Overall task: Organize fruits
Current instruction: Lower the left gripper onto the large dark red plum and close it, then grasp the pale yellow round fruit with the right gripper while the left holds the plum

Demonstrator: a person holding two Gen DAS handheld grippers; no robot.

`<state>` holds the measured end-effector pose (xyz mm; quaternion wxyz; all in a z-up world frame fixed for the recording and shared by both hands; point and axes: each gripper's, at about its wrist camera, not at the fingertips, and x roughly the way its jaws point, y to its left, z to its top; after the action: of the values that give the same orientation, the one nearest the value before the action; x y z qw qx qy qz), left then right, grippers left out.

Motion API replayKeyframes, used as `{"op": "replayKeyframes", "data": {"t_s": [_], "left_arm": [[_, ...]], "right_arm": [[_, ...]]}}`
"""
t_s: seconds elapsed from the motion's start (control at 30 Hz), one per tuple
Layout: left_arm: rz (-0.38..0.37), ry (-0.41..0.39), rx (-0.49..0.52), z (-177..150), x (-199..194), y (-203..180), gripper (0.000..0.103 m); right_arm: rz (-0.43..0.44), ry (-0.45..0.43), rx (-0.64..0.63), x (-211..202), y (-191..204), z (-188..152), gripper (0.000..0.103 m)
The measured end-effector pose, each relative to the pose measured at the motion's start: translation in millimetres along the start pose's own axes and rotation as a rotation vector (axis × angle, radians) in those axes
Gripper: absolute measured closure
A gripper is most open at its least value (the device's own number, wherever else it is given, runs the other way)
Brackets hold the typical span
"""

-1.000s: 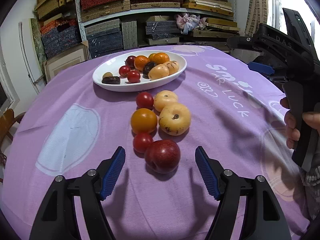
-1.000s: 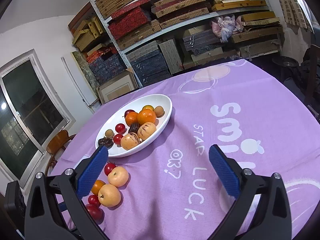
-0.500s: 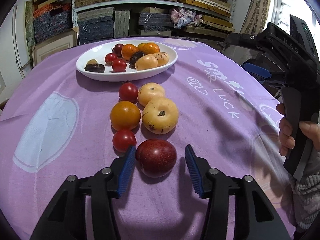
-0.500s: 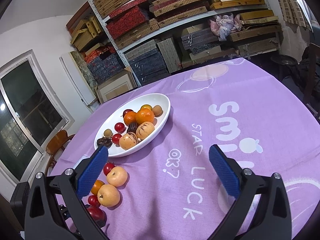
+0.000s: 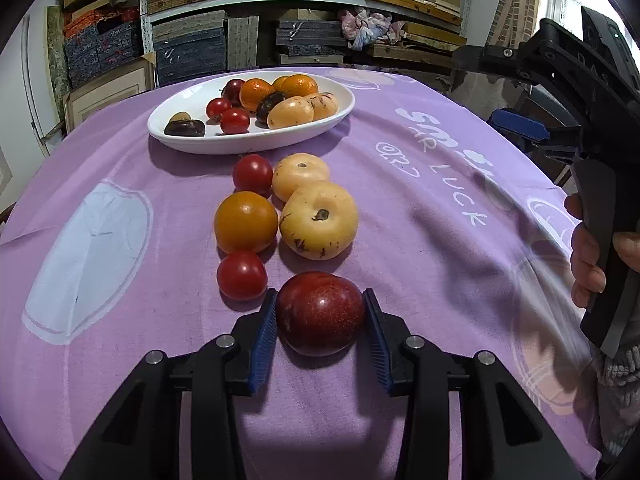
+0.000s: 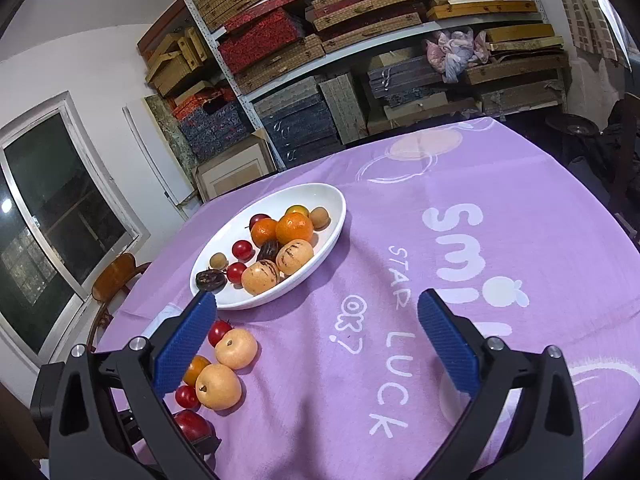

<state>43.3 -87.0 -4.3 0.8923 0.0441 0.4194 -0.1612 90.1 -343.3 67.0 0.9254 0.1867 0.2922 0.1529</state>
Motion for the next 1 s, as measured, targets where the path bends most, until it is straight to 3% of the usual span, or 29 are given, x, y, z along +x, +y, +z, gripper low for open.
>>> {"op": "replayKeyframes", "data": {"t_s": [0.17,0.4,0.5,0.57,0.67,1.0], "left_arm": [[0.040,-0.027,-0.026,-3.8,-16.6,21.7,0.061],[0.184,-0.060,-0.149,-11.5,-37.6,87.4,0.061],[0.189,-0.053,-0.218,-16.5,-34.6,108.2,0.061],[0.204,-0.060,-0.207,-16.4,-35.0,108.2,0.061],[0.184,-0.059,-0.187,-15.7,-36.5,105.4,0.061],[0.146,-0.039,-0.192,-14.4,-30.3,106.3,0.061]], "right_arm": [[0.010,0.035,-0.127,5.9,23.0,-9.0,0.004],[0.021,0.153,-0.417,31.9,84.3,-48.7,0.004],[0.007,0.197,-0.522,43.9,105.8,-70.0,0.005],[-0.006,0.217,-0.569,51.1,113.6,-79.7,0.011],[-0.014,0.257,-0.579,62.9,115.7,-86.1,0.033],[-0.012,0.293,-0.552,75.5,114.5,-84.3,0.034]]}}
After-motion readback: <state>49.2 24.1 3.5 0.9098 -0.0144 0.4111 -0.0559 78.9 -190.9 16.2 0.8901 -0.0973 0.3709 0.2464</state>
